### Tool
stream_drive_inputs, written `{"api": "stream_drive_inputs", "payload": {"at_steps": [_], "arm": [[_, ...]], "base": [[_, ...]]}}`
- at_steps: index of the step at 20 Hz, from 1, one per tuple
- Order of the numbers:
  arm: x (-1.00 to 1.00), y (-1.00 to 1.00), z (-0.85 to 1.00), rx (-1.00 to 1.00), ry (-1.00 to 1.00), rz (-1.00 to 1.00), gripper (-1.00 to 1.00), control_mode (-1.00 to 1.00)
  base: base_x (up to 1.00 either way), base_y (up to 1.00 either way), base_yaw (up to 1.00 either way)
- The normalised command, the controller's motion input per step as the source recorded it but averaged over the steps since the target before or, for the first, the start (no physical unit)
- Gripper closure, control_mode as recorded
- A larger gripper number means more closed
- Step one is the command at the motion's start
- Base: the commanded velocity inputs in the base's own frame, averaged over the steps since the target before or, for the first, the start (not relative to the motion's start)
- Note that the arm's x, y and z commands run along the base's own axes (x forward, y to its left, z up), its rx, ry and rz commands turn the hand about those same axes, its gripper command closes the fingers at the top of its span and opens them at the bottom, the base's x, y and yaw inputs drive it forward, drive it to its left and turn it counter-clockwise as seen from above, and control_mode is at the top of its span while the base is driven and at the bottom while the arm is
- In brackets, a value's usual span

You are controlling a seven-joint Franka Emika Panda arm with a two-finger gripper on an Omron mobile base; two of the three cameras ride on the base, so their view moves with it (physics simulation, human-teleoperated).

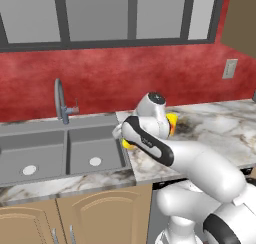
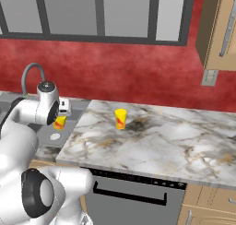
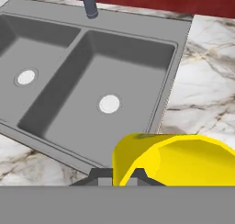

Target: Place the cup in the left basin and the cup in the right basin of the sink.

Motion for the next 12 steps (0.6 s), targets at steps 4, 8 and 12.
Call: {"api": "stream_drive_inputs", "payload": {"at_steps": [4, 8, 12], "arm": [[-0.03, 0.35, 0.05, 0.02, -0.10, 0.08, 1.00, -1.00], [-0.05, 0.39, 0.13, -0.02, -0.07, 0.08, 1.00, -1.00], [-0.02, 0.42, 0.20, -0.19, 0.00, 0.02, 1.00, -1.00]], "base": [[0.00, 0.00, 0.00], [0.00, 0.00, 0.00], [0.00, 0.00, 0.00]]}}
